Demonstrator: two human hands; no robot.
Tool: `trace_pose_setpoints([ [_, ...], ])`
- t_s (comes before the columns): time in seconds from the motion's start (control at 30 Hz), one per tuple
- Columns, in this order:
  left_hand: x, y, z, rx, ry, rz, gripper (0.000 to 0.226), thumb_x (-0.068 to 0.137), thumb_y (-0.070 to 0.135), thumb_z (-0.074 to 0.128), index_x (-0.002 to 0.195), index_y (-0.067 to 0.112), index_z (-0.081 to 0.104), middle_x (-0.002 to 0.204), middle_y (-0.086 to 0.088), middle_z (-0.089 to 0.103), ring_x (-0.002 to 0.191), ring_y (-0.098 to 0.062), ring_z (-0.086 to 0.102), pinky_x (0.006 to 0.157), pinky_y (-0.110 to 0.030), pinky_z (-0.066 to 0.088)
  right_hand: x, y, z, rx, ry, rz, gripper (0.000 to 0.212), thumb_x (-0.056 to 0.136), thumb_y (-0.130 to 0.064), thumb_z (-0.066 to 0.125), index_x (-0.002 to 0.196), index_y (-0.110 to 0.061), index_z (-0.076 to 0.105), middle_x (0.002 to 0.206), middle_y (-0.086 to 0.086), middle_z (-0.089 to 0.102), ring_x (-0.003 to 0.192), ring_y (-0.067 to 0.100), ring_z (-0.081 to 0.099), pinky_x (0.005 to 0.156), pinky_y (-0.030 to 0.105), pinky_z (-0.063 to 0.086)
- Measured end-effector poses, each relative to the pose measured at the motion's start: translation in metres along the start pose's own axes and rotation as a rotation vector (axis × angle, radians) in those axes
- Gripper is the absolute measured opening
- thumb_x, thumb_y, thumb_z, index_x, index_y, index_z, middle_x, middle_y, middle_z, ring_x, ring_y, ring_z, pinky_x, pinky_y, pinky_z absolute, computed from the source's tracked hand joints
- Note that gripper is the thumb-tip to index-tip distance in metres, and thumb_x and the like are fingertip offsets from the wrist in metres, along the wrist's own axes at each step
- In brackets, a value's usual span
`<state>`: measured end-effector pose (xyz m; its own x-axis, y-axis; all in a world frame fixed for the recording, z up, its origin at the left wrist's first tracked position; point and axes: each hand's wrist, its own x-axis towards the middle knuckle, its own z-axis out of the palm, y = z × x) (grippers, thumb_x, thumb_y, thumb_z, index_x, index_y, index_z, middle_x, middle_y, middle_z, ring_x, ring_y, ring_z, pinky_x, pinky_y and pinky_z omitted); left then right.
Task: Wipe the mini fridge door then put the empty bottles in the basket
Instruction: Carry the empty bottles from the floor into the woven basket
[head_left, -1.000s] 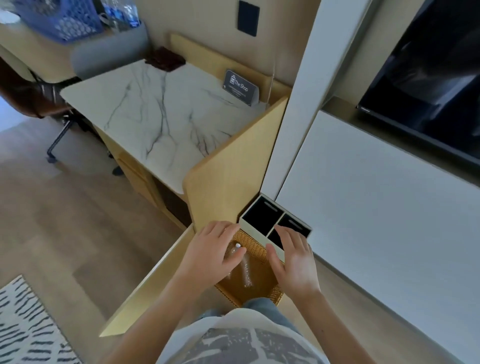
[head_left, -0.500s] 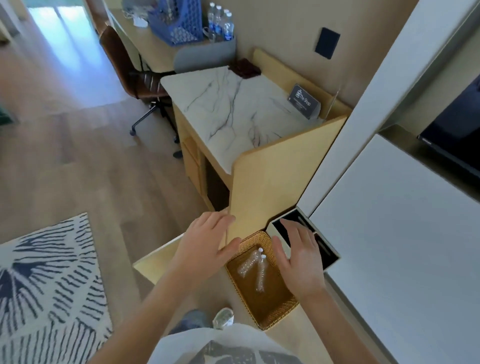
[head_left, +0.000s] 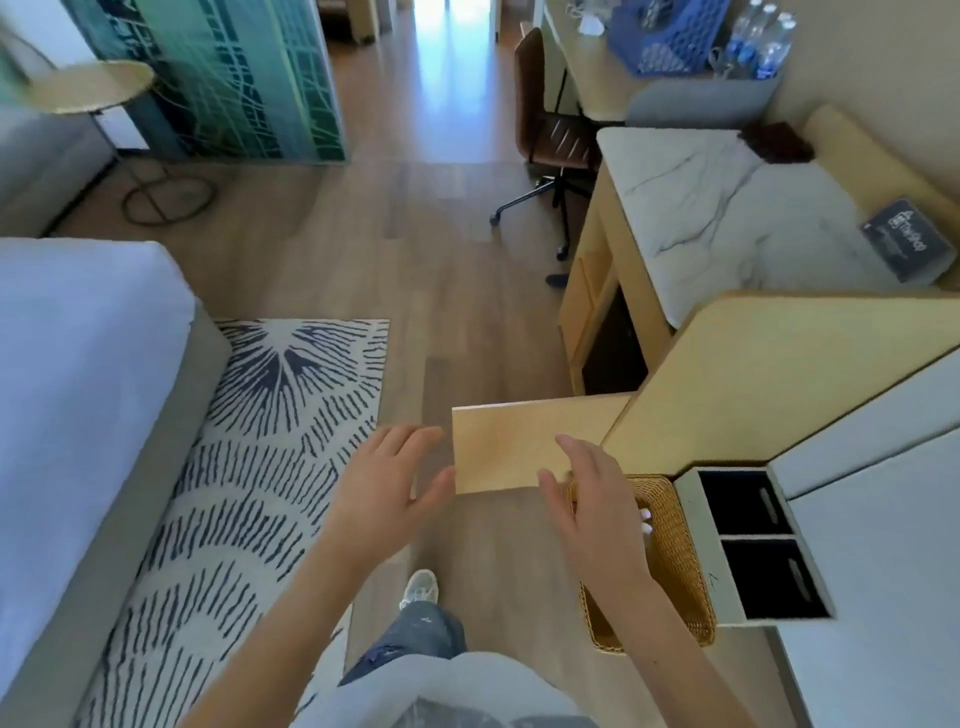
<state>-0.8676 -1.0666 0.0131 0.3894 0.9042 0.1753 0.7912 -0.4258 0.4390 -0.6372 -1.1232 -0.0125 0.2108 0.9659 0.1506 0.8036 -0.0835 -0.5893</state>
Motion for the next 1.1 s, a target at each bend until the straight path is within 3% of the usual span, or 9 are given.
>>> trace_pose_setpoints([
  [0.13,-0.024,-0.045,-0.007,-0.017,0.058,-0.122,0.052,0.093,0.050,0.044,0.119,0.010,0.065,0.111,0.000,0.066,0.100,-0.020,0.059,0.084,-0.034,0.051,0.012,-0.034,0.032,0.041,-0.064,-0.084,0.060,0.094,-0.061,0.031,0.135,-0.024,0.054,0.134,-0.002,0.059,0.122,0.013,0.053,0.103,0.036,0.049],
  [0.3,-0.040,-0.115,-0.022,-0.030,0.108,-0.261,0.047,0.092,0.048,0.048,0.117,0.012,0.066,0.108,0.002,0.066,0.098,-0.019,0.061,0.079,-0.036,0.055,0.047,-0.081,0.091,0.046,-0.150,-0.205,0.053,0.097,-0.055,0.034,0.128,-0.018,0.057,0.121,-0.001,0.063,0.108,0.009,0.054,0.094,0.028,0.049],
  [0.4,-0.029,-0.167,-0.043,-0.011,0.112,-0.312,0.046,0.092,0.049,0.046,0.116,0.014,0.065,0.107,0.004,0.065,0.095,-0.018,0.061,0.078,-0.036,0.054,0.082,-0.115,0.133,0.069,-0.162,-0.233,0.055,0.098,-0.055,0.034,0.129,-0.017,0.059,0.122,-0.001,0.064,0.110,0.012,0.058,0.095,0.031,0.051],
  [0.6,0.029,-0.269,-0.105,0.041,0.109,-0.323,0.052,0.093,0.050,0.042,0.120,0.012,0.064,0.112,0.001,0.065,0.103,-0.021,0.060,0.084,-0.037,0.053,0.161,-0.186,0.202,0.098,-0.132,-0.204,0.059,0.097,-0.060,0.033,0.133,-0.020,0.057,0.129,-0.002,0.062,0.117,0.013,0.056,0.099,0.029,0.047],
  [0.77,0.092,-0.334,-0.142,0.057,0.080,-0.252,0.050,0.094,0.049,0.043,0.120,0.011,0.064,0.112,0.000,0.065,0.103,-0.019,0.058,0.087,-0.036,0.051,0.218,-0.219,0.230,0.094,-0.094,-0.134,0.051,0.097,-0.056,0.042,0.135,-0.024,0.054,0.132,-0.004,0.059,0.115,0.002,0.046,0.099,0.025,0.038],
  [0.87,0.131,-0.359,-0.140,0.040,0.057,-0.224,0.051,0.094,0.049,0.043,0.121,0.011,0.064,0.113,-0.001,0.066,0.103,-0.020,0.059,0.087,-0.035,0.052,0.251,-0.222,0.242,0.067,-0.103,-0.105,0.052,0.097,-0.056,0.041,0.135,-0.022,0.054,0.132,-0.002,0.059,0.115,0.003,0.047,0.099,0.026,0.039],
  [0.97,0.171,-0.379,-0.123,-0.008,0.024,-0.219,0.052,0.094,0.051,0.042,0.122,0.013,0.063,0.113,0.003,0.064,0.102,-0.015,0.056,0.086,-0.026,0.043,0.291,-0.217,0.258,0.043,-0.126,-0.084,0.055,0.097,-0.057,0.038,0.134,-0.021,0.054,0.131,-0.001,0.060,0.117,0.013,0.054,0.100,0.028,0.043],
  [1.1,0.238,-0.402,-0.101,-0.028,-0.036,-0.201,0.051,0.094,0.051,0.042,0.122,0.014,0.064,0.110,0.005,0.064,0.101,-0.015,0.057,0.086,-0.028,0.045,0.362,-0.206,0.274,0.034,-0.123,-0.069,0.056,0.098,-0.054,0.036,0.134,-0.016,0.056,0.128,0.000,0.061,0.118,0.017,0.055,0.101,0.034,0.045],
])
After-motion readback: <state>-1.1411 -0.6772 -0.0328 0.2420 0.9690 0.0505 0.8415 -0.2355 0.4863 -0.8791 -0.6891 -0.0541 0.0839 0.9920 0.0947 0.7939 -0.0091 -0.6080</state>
